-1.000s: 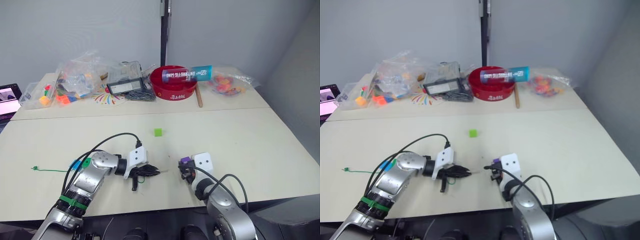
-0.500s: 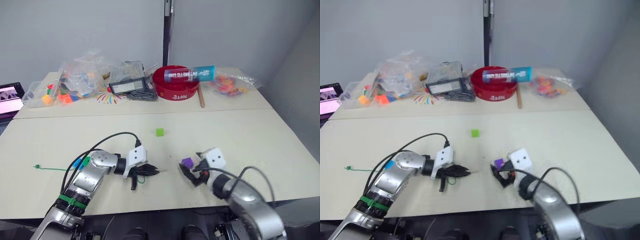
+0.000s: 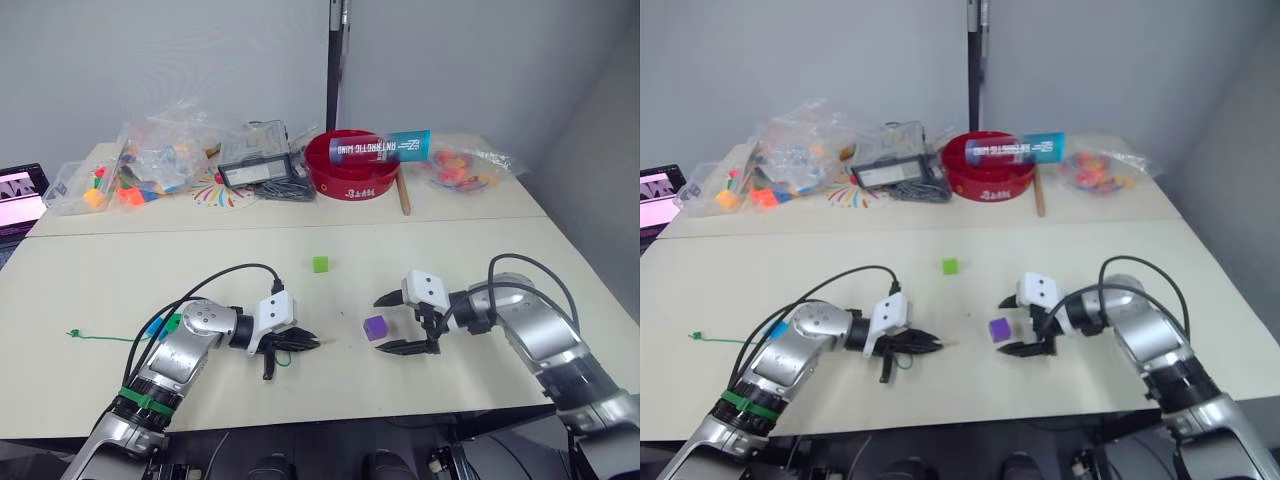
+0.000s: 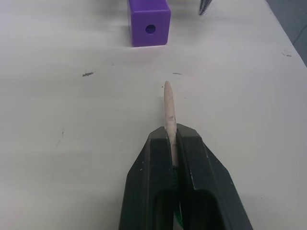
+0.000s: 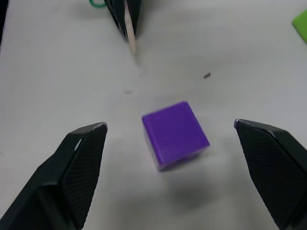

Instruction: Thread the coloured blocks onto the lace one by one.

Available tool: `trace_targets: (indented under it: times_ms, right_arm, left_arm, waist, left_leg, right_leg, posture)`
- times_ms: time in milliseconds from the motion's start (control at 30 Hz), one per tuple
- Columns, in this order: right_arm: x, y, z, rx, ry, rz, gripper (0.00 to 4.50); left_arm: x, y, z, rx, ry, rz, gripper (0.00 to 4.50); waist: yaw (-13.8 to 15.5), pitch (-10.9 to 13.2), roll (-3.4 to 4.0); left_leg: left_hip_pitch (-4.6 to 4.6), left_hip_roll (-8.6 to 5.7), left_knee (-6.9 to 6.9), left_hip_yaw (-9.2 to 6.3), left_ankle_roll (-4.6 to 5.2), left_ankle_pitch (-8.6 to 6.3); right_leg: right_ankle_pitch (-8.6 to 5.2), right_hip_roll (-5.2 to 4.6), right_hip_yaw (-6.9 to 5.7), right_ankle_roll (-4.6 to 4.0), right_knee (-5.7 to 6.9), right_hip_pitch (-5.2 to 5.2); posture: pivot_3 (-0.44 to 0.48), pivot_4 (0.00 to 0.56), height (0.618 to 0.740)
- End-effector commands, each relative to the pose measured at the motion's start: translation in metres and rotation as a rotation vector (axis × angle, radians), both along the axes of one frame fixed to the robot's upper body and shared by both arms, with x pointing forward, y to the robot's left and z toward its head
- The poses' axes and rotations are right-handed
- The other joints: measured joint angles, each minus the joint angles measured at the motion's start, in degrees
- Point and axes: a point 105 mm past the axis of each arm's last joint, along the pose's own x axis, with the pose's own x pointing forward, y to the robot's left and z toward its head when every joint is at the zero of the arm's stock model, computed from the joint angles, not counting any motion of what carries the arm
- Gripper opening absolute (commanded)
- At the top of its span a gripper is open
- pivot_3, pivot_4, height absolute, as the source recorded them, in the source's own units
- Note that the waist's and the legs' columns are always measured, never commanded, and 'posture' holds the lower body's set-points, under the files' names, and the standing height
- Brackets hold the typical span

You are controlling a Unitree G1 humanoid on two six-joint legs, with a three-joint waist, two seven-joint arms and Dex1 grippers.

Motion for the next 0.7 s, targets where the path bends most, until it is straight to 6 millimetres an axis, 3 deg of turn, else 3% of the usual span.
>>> trace_targets:
  times_ms: [33,67,133,400,533,700]
  right_arm:
    - [0.008,0.002,-0.001,-0.03,-0.042,0.06,4.48]
    - [0.01,0.003,-0.002,-0.029,-0.047,0.064,4.48]
    - [0.012,0.005,-0.004,-0.02,-0.049,0.064,3.96]
    - [0.005,0.003,-0.01,-0.005,-0.034,0.068,1.27]
    - [0.003,0.007,-0.005,0.029,-0.019,0.05,1.2]
    - [-0.012,0.037,-0.004,0.062,0.026,0.028,1.2]
  left_arm:
    - [-0.004,-0.003,0.016,-0.02,-0.045,-0.018,0.0]
    - [-0.004,-0.003,0.017,-0.019,-0.046,-0.018,0.0]
    - [-0.005,-0.003,0.018,-0.012,-0.049,-0.02,0.0]
    - [-0.003,-0.003,0.021,0.011,-0.057,-0.019,0.0]
    - [-0.003,-0.005,0.022,0.01,-0.061,-0.028,0.0]
    - [-0.002,-0.01,0.025,0.016,-0.065,-0.051,0.0]
  waist:
    - [0.02,0.0,0.0]
    - [0.06,0.0,0.0]
    - [0.14,0.0,0.0]
    - [0.1,0.0,0.0]
    - [0.17,0.0,0.0]
    - [0.09,0.0,0.01]
  left_leg:
    - [-0.04,0.0,0.0,-0.01,0.0,0.0]
    - [-0.04,0.0,0.0,-0.02,-0.02,0.01]
    - [-0.05,0.0,0.0,-0.04,-0.13,0.07]
    - [-0.01,-0.01,0.01,-0.05,-0.07,0.04]
    - [-0.02,-0.02,0.01,-0.05,-0.08,0.04]
    - [-0.06,-0.01,0.0,-0.09,-0.08,0.04]
  right_leg:
    - [0.0,0.0,-0.01,0.0,0.02,-0.02]
    - [0.0,0.0,-0.01,0.0,0.04,-0.02]
    - [0.0,-0.02,-0.02,0.0,0.05,-0.01]
    - [0.01,-0.03,-0.01,0.0,0.05,0.01]
    - [0.01,-0.03,-0.01,0.0,0.06,0.0]
    - [0.01,-0.02,-0.02,0.0,0.08,-0.05]
  posture:
    - [0.0,0.15,0.74]
    - [0.0,0.15,0.74]
    - [0.0,0.15,0.74]
    - [0.0,0.15,0.74]
    - [0.0,0.15,0.74]
    - [0.0,0.15,0.74]
